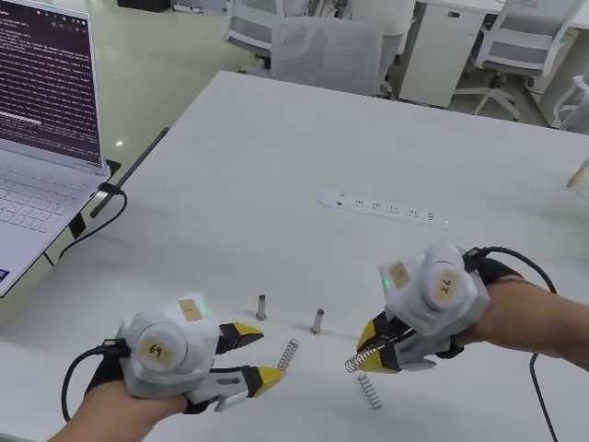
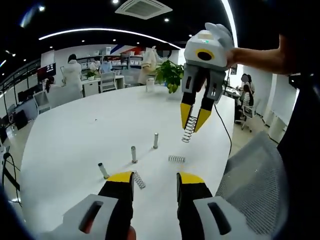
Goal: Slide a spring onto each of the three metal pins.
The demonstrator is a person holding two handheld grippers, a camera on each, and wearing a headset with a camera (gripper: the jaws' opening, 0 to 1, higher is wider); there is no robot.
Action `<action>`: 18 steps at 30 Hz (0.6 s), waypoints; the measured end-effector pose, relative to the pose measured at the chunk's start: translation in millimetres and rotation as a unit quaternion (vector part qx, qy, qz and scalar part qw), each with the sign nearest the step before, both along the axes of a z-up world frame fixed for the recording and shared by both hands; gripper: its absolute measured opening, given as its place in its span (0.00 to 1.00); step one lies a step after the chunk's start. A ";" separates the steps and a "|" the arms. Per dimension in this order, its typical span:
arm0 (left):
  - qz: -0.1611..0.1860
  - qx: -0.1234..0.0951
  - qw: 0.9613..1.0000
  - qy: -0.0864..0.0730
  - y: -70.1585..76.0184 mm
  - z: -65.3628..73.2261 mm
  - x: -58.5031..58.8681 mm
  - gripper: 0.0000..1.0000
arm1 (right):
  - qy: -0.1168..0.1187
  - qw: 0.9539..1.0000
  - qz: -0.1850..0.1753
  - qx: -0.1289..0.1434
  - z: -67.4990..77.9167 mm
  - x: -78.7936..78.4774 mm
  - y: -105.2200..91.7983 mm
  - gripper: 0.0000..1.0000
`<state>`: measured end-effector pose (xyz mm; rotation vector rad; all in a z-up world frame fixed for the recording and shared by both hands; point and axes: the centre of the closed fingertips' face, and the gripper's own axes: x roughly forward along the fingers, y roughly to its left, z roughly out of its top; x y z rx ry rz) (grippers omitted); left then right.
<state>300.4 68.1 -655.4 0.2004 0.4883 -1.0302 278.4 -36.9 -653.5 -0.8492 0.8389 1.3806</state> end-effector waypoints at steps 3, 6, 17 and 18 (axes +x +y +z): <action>0.020 -0.002 1.000 0.004 14.2 -2.1 4.7 0.31 | 0.002 1.000 -0.004 0.000 -2.1 4.1 1.4 0.08; 0.033 -0.001 0.999 0.004 24.0 -2.9 7.1 0.33 | 0.003 1.000 -0.008 -0.002 -5.7 9.3 3.5 0.08; 0.067 0.000 0.998 -0.002 51.4 2.0 12.3 0.37 | 0.000 1.000 -0.009 -0.010 -11.6 32.4 24.6 0.08; 0.069 0.000 0.998 -0.001 53.1 2.2 12.1 0.38 | -0.001 1.000 -0.011 -0.011 -12.4 35.8 26.8 0.08</action>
